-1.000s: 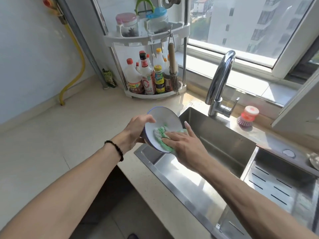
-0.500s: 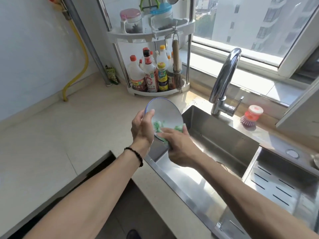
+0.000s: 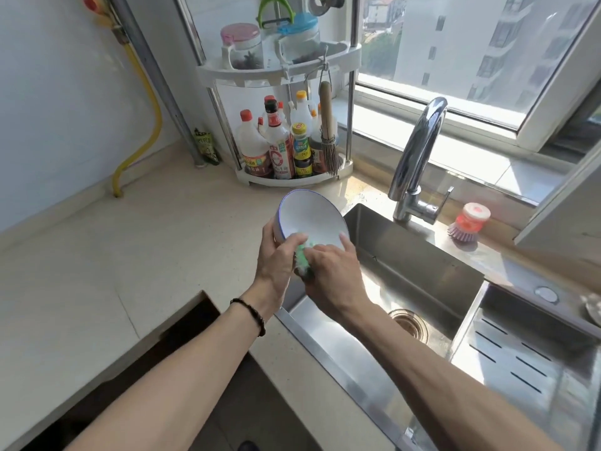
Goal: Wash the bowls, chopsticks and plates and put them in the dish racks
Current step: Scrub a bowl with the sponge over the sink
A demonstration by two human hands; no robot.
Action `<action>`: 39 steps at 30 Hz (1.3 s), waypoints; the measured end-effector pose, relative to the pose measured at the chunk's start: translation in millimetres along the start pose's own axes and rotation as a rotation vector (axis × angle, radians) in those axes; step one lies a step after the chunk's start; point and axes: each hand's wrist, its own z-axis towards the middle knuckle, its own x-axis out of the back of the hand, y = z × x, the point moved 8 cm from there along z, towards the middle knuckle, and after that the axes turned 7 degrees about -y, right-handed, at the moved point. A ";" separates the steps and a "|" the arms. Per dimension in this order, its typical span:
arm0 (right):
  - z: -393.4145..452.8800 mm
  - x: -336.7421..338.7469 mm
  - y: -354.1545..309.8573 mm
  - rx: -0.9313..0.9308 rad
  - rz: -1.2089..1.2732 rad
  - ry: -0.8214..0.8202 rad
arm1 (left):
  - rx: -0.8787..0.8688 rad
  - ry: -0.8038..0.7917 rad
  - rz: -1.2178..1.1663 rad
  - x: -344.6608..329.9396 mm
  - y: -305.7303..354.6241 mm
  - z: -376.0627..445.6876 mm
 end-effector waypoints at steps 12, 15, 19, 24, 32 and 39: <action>-1.8 -31.1 -20.1 -0.014 0.119 -0.581 | -0.153 0.239 0.248 28.4 36.1 -0.5; -11.7 -35.3 -18.9 0.141 -0.024 -0.605 | -0.059 0.099 0.360 29.5 36.3 1.6; -9.4 -26.9 2.5 0.383 -0.623 -0.549 | 0.246 -0.154 0.463 27.6 23.9 1.6; 12.6 -16.1 4.5 0.489 -0.751 -0.541 | 0.409 -0.341 0.335 21.9 21.4 -3.2; -3.6 -23.7 -2.7 0.340 -0.094 -0.501 | 0.271 -0.015 0.331 35.2 22.3 9.7; -16.1 -7.3 6.6 0.425 -0.210 -0.214 | 0.275 -0.207 0.510 21.3 15.9 14.7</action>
